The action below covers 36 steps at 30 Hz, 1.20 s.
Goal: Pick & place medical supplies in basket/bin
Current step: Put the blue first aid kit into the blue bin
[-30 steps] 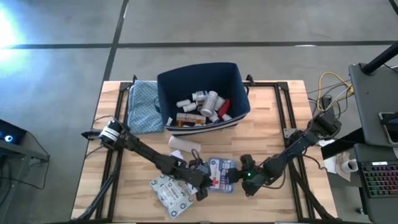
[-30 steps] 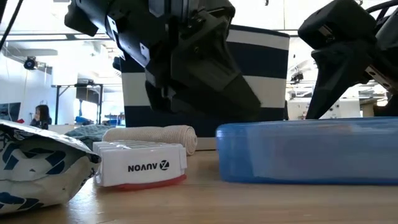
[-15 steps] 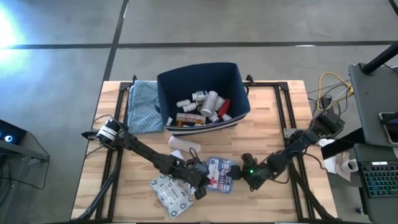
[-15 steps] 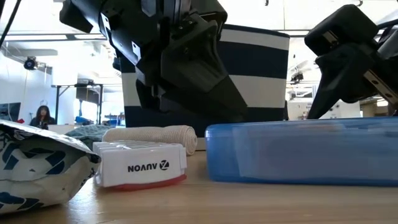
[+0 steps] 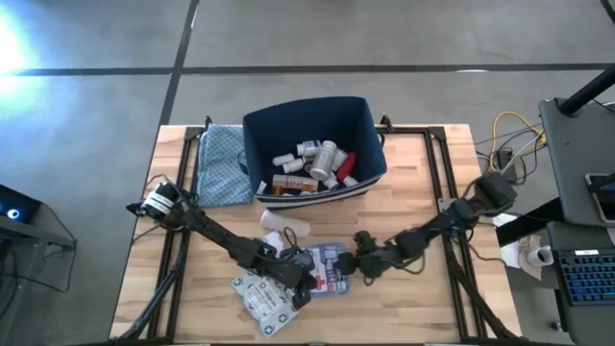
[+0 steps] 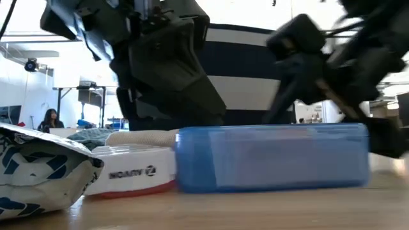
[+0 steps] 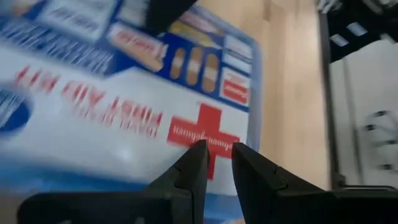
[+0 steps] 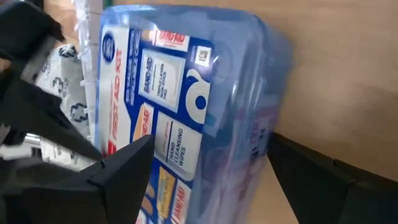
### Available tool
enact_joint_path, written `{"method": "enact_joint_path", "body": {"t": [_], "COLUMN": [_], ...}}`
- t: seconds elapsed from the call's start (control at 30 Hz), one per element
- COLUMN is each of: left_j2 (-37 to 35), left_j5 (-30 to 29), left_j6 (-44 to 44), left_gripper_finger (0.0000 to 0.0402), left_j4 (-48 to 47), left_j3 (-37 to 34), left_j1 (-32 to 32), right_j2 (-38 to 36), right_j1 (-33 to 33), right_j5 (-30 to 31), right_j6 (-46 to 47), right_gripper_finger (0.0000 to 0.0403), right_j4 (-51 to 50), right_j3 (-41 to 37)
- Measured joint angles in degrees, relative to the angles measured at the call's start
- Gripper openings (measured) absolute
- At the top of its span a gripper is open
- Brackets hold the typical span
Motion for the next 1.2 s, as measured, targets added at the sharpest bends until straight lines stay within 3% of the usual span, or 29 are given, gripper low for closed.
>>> {"method": "enact_joint_path", "body": {"t": [0.33,0.47,0.6,0.73,0.9,1.07,1.2], "left_j2": [0.1,0.1,-1.1,-4.6,-10.2,-13.8,-13.6], "left_j5": [-0.8,-2.7,-4.8,-5.7,-9.4,-10.1,-7.4], "left_j6": [-2.3,-2.2,-2.1,-2.1,-2.3,-9.4,-12.8], "left_gripper_finger": [0.0061,0.0061,0.0061,0.0061,0.0062,0.0062,0.0062], "left_j4": [5.1,5.1,3.6,-4.1,-22.1,-36.5,-36.4], "left_j3": [-1.9,-1.9,-0.4,2.3,6.0,7.4,4.5], "left_j1": [-1.4,-2.7,-3.8,-3.8,-4.5,-5.7,-6.9], "right_j2": [5.5,5.5,5.1,4.9,4.9,4.9,4.9], "right_j1": [-2.4,-2.8,-3.0,-2.9,-3.1,-3.1,-3.2], "right_j5": [-2.9,-5.0,-5.4,-4.7,-4.1,-3.8,-3.1], "right_j6": [-16.0,-18.3,-14.7,-13.1,-13.5,-14.1,-14.8], "right_gripper_finger": [0.0304,0.0304,0.0304,0.0302,0.0302,0.0299,0.0297], "right_j4": [-0.9,-2.1,-7.2,-10.5,-10.9,-11.0,-10.9], "right_j3": [10.9,12.5,13.4,13.6,13.6,13.6,13.5]}}
